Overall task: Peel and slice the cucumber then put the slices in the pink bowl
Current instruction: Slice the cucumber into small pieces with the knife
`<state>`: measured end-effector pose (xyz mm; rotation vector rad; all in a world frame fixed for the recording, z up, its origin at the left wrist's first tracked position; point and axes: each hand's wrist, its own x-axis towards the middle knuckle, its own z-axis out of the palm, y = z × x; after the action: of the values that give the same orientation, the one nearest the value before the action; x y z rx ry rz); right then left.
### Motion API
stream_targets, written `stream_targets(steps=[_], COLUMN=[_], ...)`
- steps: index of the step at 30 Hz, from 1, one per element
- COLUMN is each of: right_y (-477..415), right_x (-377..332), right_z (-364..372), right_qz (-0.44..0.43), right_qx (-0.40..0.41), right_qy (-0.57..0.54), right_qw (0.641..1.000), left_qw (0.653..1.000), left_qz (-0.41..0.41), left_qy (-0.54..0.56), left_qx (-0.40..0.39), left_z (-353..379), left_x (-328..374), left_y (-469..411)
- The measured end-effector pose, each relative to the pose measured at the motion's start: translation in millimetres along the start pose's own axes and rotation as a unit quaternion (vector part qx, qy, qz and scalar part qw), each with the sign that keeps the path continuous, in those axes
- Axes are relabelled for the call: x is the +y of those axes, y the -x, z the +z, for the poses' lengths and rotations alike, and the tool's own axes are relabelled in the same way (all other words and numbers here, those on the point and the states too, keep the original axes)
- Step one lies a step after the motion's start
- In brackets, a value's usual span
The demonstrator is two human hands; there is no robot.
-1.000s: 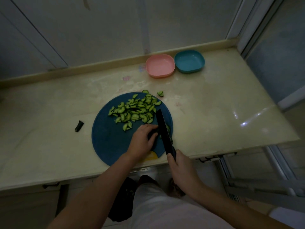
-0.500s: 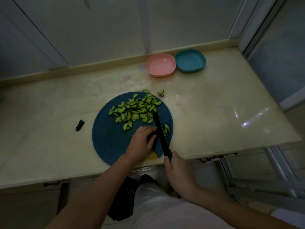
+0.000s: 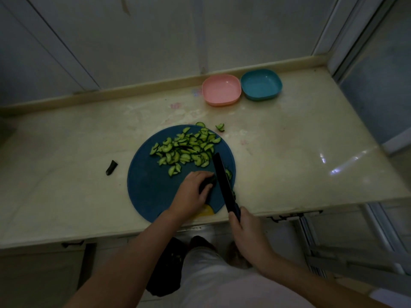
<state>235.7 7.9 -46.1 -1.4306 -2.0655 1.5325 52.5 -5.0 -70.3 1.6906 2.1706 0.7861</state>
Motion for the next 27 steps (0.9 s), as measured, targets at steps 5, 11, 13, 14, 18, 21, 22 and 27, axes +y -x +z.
stream_targets(steps=[5, 11, 13, 14, 18, 21, 22, 27], right_y=[3, -13, -22, -28, -41, -44, -46, -72], right_x=[3, 2, 0, -2, -12, -9, -6, 6], right_z=[-9, -14, -17, -17, -10, -12, -17, -55], right_qz=[-0.046, -0.094, -0.116, -0.127, -0.155, -0.154, -0.151, -0.158], right_qx=[-0.003, -0.042, -0.061, -0.071, -0.114, -0.157, -0.172, -0.240], right_qy=[0.023, 0.084, 0.108, 0.117, 0.134, 0.140, 0.150, 0.225], right_qw=[0.999, 0.991, 0.985, 0.982, 0.972, 0.965, 0.962, 0.931], left_qw=[0.999, 0.993, 0.987, 0.983, 0.954, 0.941, 0.941, 0.939], left_qz=[-0.026, -0.094, -0.124, -0.142, -0.236, -0.273, -0.276, -0.290], left_qy=[-0.014, -0.019, -0.020, -0.018, 0.007, 0.021, 0.021, 0.031], left_qx=[0.022, 0.072, 0.097, 0.112, 0.183, 0.198, 0.195, 0.183], left_z=[-3, -18, -24, -26, -36, -41, -41, -40], left_x=[-3, -23, -30, -33, -39, -42, -43, -41], left_y=[5, 22, 28, 31, 40, 42, 42, 40])
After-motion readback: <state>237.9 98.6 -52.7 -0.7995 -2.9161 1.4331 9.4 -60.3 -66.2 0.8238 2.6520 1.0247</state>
